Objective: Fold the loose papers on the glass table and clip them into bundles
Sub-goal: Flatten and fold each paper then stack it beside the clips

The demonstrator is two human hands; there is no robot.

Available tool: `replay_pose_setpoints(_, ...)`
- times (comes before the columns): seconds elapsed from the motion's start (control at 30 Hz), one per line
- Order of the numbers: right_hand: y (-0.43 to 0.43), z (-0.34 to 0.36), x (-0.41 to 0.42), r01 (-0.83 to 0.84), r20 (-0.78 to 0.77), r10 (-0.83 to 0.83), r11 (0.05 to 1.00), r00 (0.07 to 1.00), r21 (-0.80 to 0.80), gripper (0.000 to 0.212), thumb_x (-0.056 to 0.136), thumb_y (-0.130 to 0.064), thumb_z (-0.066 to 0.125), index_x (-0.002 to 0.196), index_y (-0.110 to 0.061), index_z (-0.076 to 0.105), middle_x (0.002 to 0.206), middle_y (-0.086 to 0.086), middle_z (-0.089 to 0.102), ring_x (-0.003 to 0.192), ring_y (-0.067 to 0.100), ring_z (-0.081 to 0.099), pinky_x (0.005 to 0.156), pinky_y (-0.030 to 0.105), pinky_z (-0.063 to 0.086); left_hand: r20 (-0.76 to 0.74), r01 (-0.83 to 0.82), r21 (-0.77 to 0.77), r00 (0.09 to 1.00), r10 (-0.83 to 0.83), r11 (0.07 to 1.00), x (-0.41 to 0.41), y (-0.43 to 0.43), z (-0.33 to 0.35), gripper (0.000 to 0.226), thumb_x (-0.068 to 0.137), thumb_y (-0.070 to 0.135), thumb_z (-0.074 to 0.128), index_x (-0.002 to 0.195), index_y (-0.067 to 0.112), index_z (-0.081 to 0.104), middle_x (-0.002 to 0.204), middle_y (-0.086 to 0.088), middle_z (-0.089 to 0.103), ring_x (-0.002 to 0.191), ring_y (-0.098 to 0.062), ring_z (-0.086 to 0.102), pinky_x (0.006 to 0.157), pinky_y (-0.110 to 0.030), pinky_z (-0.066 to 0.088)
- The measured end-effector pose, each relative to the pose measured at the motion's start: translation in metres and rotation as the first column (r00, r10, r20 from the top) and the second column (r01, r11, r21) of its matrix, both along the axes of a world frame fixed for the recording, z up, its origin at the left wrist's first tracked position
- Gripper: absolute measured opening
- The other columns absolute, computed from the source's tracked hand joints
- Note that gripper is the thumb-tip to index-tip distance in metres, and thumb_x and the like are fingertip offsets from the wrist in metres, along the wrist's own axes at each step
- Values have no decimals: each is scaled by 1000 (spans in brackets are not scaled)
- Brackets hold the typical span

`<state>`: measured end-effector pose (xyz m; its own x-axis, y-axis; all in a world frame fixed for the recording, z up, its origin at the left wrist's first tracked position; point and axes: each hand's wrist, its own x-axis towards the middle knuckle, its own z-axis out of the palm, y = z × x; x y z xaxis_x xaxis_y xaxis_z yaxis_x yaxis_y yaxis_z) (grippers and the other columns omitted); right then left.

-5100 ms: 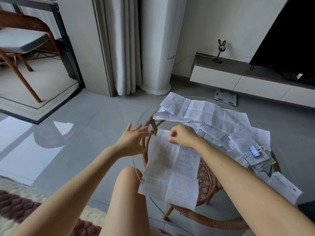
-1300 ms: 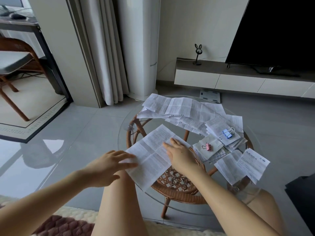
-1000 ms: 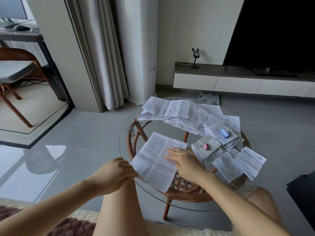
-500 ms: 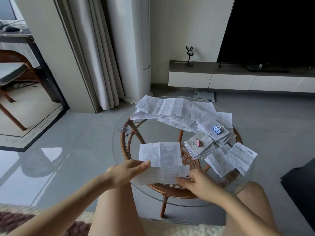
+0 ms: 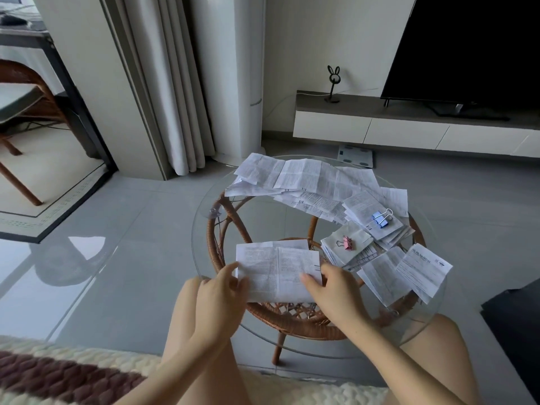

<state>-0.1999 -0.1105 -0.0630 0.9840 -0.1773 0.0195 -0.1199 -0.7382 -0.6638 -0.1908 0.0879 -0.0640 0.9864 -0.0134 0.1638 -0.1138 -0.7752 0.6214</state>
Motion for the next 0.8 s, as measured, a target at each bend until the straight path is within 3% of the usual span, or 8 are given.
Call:
replay_pose_setpoints(0.1,7,5,12,31,37,-30,999,999,-38,35,88,-23,62,61,-15,41,60,-10,42,53,1,36,50,9,37,74,-40,95,997,33,995,-2,-3,4,34,95,20,51,128,13,57,75,4,65,60,-8,48,59,-21,27)
replay_pose_setpoints(0.17,8,8,20,-6,44,9,997,999,-72,26,91,-22,59,68,-15,48,68,-10,47,59,2,42,52,7,38,68,-49,138,997,40,989,0,-4,4,35,95,20,51,128,12,56,81,-1,68,65,-16,44,66,-26,26)
replay_pose_setpoints(0.27,8,5,32,-43,-15,41,991,999,-128,19,91,-23,57,82,-7,56,78,-4,53,68,9,49,47,7,35,86,-52,202,996,35,978,5,-4,-2,35,92,22,55,125,13,57,75,-2,67,62,-14,37,65,-28,28)
replay_pose_setpoints(0.4,10,4,37,-35,-37,27,974,999,-225,41,91,-22,56,59,-17,32,59,-8,39,53,5,37,42,14,28,44,-30,229,999,20,973,15,-4,-14,37,91,25,56,127,14,58,80,-1,69,64,-16,53,65,-28,35)
replay_pose_setpoints(0.5,11,6,41,-22,-66,4,963,998,-268,45,93,-24,56,58,-20,26,58,-10,35,51,1,30,42,14,26,167,-26,289,986,-23,957,19,-3,-27,23,84,20,62,105,13,68,70,3,67,58,-18,61,57,-31,45)
replay_pose_setpoints(0.6,11,4,46,-25,-87,2,962,996,-272,39,93,-29,57,63,-16,36,64,-9,43,57,3,38,44,13,22,228,-29,350,972,-55,936,21,-2,-31,29,86,28,42,93,16,68,68,3,59,57,-18,56,56,-32,44)
replay_pose_setpoints(0.7,11,3,48,-22,-91,-5,958,996,-287,34,93,-31,56,67,-15,40,70,-7,45,71,13,44,48,13,20,242,35,437,958,-155,899,24,-1,-32,20,73,17,71,92,15,69,81,-4,58,72,-24,57,63,-37,47)
replay_pose_setpoints(0.8,13,2,49,-16,-80,-9,953,997,-302,34,93,-31,56,68,-14,40,72,-4,48,74,16,44,56,19,27,189,213,493,920,-343,844,30,-4,-32,53,51,7,84,102,15,71,104,-11,64,98,-32,61,83,-42,52)
